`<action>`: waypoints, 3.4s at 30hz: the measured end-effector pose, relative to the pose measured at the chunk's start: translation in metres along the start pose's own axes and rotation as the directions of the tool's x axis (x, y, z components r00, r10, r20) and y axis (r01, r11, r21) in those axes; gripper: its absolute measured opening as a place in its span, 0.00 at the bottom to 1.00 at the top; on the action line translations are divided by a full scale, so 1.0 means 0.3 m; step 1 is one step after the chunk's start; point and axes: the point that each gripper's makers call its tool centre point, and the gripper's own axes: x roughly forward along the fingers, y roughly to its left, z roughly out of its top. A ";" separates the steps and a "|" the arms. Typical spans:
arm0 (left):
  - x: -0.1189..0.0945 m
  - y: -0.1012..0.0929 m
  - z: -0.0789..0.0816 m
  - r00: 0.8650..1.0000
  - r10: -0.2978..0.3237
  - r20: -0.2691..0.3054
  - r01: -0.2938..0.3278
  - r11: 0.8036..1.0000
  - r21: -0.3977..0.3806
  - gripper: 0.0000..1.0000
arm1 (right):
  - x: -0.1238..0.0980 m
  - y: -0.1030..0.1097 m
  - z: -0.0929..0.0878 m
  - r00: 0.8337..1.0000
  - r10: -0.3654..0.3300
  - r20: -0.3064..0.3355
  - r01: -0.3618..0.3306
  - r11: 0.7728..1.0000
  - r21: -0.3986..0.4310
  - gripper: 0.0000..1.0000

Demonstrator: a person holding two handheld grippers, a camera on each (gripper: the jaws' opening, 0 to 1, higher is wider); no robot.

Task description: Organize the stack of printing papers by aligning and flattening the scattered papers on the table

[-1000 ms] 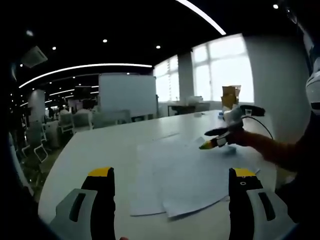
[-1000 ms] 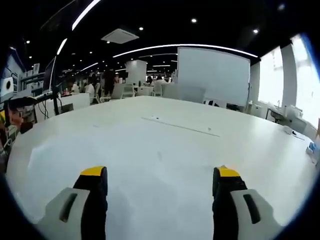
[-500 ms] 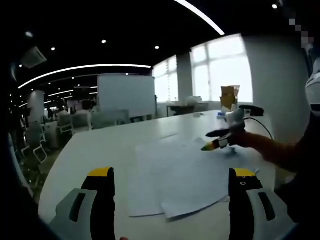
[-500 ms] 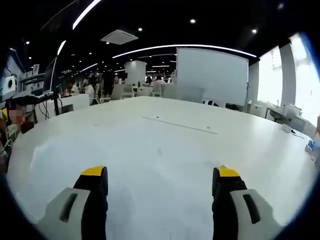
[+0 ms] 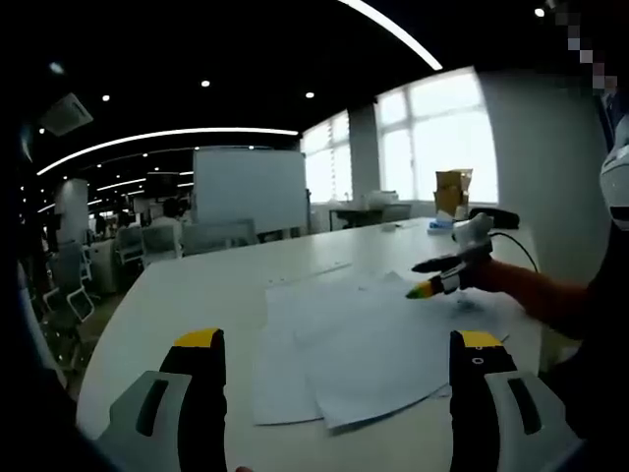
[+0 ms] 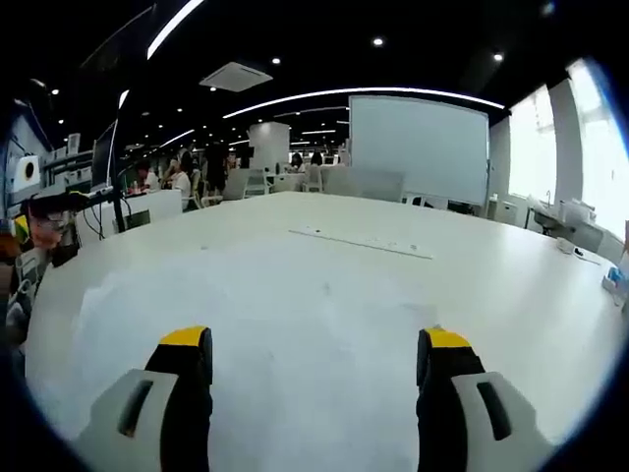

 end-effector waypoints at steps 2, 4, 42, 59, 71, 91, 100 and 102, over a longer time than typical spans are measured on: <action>0.004 -0.004 -0.001 1.000 -0.005 -0.001 0.005 1.000 -0.001 0.97 | -0.012 0.008 -0.003 1.000 0.000 0.004 0.000 1.000 0.005 0.81; 0.008 -0.010 -0.001 1.000 -0.012 0.000 0.012 1.000 0.000 0.97 | -0.021 0.017 -0.008 1.000 -0.002 0.004 0.002 1.000 0.004 0.81; 0.003 -0.016 -0.011 1.000 -0.021 0.002 0.021 1.000 -0.006 0.97 | -0.085 0.115 -0.157 0.992 0.015 -0.125 -0.019 1.000 -0.024 0.75; 0.018 -0.029 -0.014 0.999 -0.033 -0.002 0.033 0.999 -0.013 0.97 | -0.078 0.121 -0.158 0.992 0.048 -0.116 -0.050 0.999 -0.014 0.63; 0.031 -0.030 -0.024 0.999 -0.034 -0.011 0.034 0.999 -0.014 0.97 | -0.077 0.126 -0.153 0.992 0.082 -0.100 -0.085 0.996 -0.028 0.47; 0.047 -0.033 -0.039 0.999 -0.037 -0.030 0.037 0.999 -0.008 0.97 | -0.075 0.163 -0.154 0.988 0.129 -0.082 -0.134 0.990 -0.050 0.24; 0.045 -0.031 -0.036 0.999 -0.035 -0.028 0.035 0.999 -0.008 0.97 | -0.080 0.180 -0.155 0.987 0.136 -0.080 -0.140 0.989 -0.046 0.20; 0.046 -0.033 -0.036 0.999 -0.037 -0.027 0.037 0.999 -0.008 0.97 | -0.081 0.177 -0.156 0.988 0.132 -0.080 -0.136 0.990 -0.041 0.16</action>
